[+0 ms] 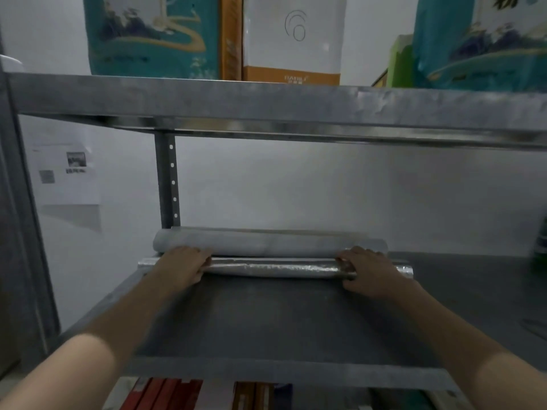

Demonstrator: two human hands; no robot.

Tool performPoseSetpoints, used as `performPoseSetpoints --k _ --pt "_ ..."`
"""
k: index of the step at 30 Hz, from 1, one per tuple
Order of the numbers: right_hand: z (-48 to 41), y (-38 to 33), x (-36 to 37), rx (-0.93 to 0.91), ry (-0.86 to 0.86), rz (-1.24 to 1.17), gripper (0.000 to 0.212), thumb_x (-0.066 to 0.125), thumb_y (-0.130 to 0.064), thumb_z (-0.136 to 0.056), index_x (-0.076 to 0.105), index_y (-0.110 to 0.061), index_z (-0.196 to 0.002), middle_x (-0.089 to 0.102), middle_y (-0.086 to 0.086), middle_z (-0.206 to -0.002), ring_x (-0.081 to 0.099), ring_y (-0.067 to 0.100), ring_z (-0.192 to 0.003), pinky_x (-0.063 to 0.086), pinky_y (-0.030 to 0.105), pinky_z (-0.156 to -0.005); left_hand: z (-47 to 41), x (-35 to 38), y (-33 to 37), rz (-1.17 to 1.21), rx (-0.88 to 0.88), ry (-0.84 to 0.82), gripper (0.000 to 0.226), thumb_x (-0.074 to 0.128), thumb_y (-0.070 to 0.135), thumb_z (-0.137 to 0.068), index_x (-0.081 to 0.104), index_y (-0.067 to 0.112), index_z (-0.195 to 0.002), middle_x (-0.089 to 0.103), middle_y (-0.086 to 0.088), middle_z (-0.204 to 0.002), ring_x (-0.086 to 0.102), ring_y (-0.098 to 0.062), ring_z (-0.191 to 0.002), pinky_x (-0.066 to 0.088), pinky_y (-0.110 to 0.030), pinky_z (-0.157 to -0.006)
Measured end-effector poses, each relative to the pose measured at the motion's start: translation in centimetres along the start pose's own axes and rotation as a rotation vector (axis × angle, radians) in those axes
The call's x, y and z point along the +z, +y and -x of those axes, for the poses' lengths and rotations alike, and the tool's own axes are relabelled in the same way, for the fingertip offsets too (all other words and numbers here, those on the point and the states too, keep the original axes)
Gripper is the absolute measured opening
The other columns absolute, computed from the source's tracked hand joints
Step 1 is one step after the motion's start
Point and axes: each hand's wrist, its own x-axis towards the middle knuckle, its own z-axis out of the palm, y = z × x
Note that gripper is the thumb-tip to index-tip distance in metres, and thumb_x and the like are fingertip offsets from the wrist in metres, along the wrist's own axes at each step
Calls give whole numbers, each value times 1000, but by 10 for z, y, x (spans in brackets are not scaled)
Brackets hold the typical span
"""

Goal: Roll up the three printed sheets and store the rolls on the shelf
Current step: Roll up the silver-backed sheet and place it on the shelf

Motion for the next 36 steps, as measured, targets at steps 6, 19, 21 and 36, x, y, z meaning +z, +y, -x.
performPoseSetpoints --k 6,19,21,36 --pt "-9 -12 4 -21 78 132 46 59 -36 -84 49 -30 -129 54 -2 -129 55 23 -120 38 34 -95 -9 11 -11 -44 -23 2 27 60 30 -87 54 23 -113 67 1 -111 62 -21 -101 45 -32 -85" --pt "-22 -26 13 -14 180 254 36 72 -27 -70 60 -20 -104 65 3 -101 66 30 -93 46 41 -79 -6 9 -17 -35 -45 45 26 54 32 -94 50 23 -118 63 2 -116 59 -18 -103 43 -30 -84" --pt "-21 -26 14 -11 181 251 35 70 -26 -73 59 -20 -106 65 4 -105 64 31 -98 44 40 -81 -6 7 -24 36 -33 -13 28 59 31 -88 51 25 -114 63 4 -114 60 -17 -100 44 -29 -81" --pt "-8 -16 9 -94 133 233 40 58 -30 -83 51 -23 -122 54 1 -121 57 26 -111 41 37 -91 -10 -2 -10 -144 1 -93 27 50 28 -93 44 14 -115 63 -5 -114 62 -24 -102 44 -34 -80"
